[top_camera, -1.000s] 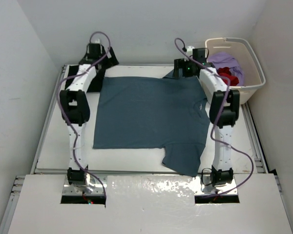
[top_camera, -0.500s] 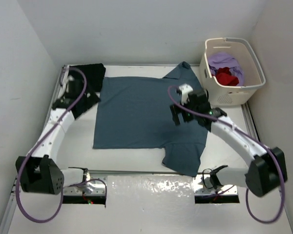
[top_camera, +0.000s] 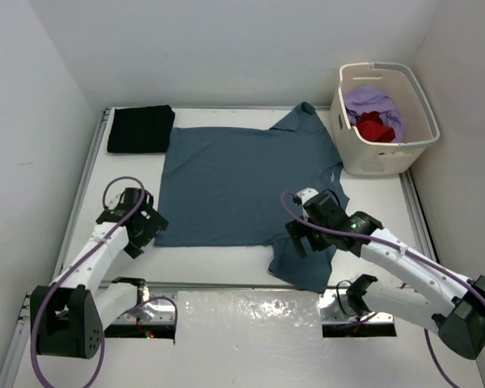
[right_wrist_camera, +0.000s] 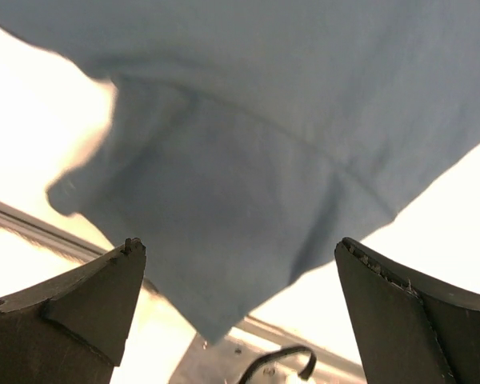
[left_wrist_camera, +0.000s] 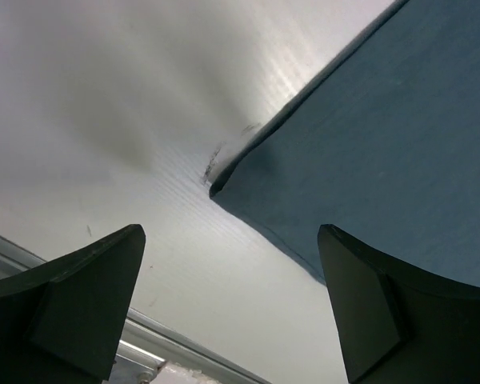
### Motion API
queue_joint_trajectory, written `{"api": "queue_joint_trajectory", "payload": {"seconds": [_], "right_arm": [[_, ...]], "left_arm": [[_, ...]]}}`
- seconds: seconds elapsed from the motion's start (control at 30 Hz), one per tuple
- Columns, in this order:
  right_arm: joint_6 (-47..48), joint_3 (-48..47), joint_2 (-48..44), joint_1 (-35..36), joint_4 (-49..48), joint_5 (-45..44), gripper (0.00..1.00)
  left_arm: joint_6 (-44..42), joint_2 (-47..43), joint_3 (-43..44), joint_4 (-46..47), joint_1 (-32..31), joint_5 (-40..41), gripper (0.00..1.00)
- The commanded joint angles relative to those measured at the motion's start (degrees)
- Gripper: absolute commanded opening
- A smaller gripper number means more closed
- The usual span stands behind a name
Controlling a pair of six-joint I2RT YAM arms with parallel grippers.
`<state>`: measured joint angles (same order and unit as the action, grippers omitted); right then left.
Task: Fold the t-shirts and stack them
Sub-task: Flatten out the tshirt, then grap the side of the flattened tshirt closest away from the robot with both arms
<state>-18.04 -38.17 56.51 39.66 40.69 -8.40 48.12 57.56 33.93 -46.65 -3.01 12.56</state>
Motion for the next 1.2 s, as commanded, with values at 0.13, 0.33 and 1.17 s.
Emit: {"api": "queue_joint_trajectory", "payload": {"seconds": [0.13,0.33,1.17], "right_arm": [[-4.0,2.9,-2.8,0.6,5.7,-0.4,0.99],[-4.6,3.5,-2.5,1.2,8.3,1.9,0.99],[-3.8,13.0,6.9,14.5,-4.5,3.1,0.8]], "left_arm": [[4.1,3.8,-6.4,12.6,0.2,-3.9,0.71],[5.0,6.9,-6.5,15.5,0.1,-3.4,0.47],[2.7,9.2,-5.5,15.9,0.2,-0.3,0.0]]}}
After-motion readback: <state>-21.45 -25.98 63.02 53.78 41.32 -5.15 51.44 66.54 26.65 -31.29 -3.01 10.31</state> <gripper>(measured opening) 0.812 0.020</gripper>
